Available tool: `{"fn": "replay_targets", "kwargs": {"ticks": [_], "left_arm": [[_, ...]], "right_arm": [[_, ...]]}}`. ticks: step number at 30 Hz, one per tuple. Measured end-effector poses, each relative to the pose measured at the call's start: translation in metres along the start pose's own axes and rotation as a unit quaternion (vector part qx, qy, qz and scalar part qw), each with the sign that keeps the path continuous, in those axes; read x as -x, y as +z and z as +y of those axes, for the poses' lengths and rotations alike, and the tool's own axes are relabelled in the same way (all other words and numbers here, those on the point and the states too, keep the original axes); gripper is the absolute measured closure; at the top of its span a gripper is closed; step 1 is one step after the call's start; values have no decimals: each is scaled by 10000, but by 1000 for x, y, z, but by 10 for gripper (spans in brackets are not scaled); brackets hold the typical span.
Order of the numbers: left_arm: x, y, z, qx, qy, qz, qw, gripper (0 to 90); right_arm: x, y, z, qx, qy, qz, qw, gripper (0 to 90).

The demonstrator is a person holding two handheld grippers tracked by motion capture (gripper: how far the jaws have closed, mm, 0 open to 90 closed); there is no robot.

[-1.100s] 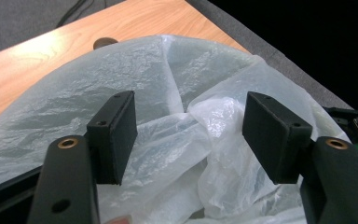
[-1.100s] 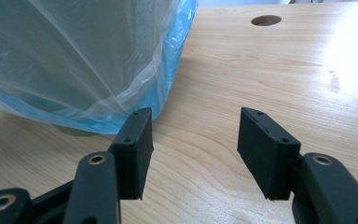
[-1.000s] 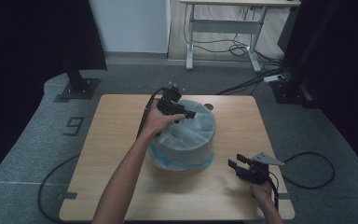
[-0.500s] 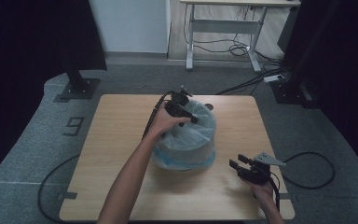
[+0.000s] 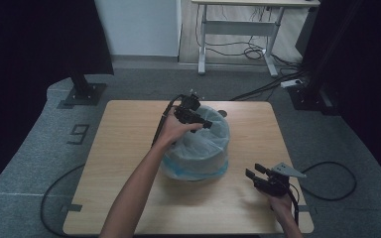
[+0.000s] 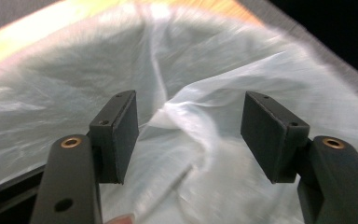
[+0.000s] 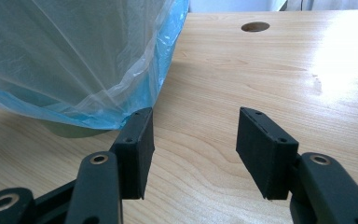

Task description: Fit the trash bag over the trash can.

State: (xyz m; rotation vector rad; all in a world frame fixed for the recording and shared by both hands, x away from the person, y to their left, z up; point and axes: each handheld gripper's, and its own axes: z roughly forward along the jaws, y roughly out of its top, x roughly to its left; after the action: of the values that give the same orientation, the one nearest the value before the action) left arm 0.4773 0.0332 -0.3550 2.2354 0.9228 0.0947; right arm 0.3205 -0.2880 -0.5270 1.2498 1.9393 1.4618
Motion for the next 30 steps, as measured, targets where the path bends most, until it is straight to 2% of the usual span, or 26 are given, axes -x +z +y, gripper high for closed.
{"fn": "replay_targets", "kwargs": {"ticks": [7,10,12,16,22,28,30], "left_arm": [[15,-25,-13,152,210,-112,9996,359],[19,-32,-20,185,231,-231,9993,359],[22,-34,-26,104,280,-314,9991,354],[29,-29,-30,-87,396,-355,9986,352],[37,-12,-27,-450,516,-294,9972,355],[39,0,-25,-835,477,-344,9948,368],[38,1,-25,-861,446,-355,9947,368]], "right_arm": [[-2,-1,-1,-18,-11,11,10000,453],[-2,-1,-2,-32,-18,16,10000,453],[-2,0,-2,-50,-1,17,10000,453],[-3,1,-3,-92,-7,39,10000,451],[-5,3,-4,-179,-28,63,9998,451],[-2,2,-5,-194,19,58,9998,451],[-1,2,-5,-193,33,50,9998,451]]}}
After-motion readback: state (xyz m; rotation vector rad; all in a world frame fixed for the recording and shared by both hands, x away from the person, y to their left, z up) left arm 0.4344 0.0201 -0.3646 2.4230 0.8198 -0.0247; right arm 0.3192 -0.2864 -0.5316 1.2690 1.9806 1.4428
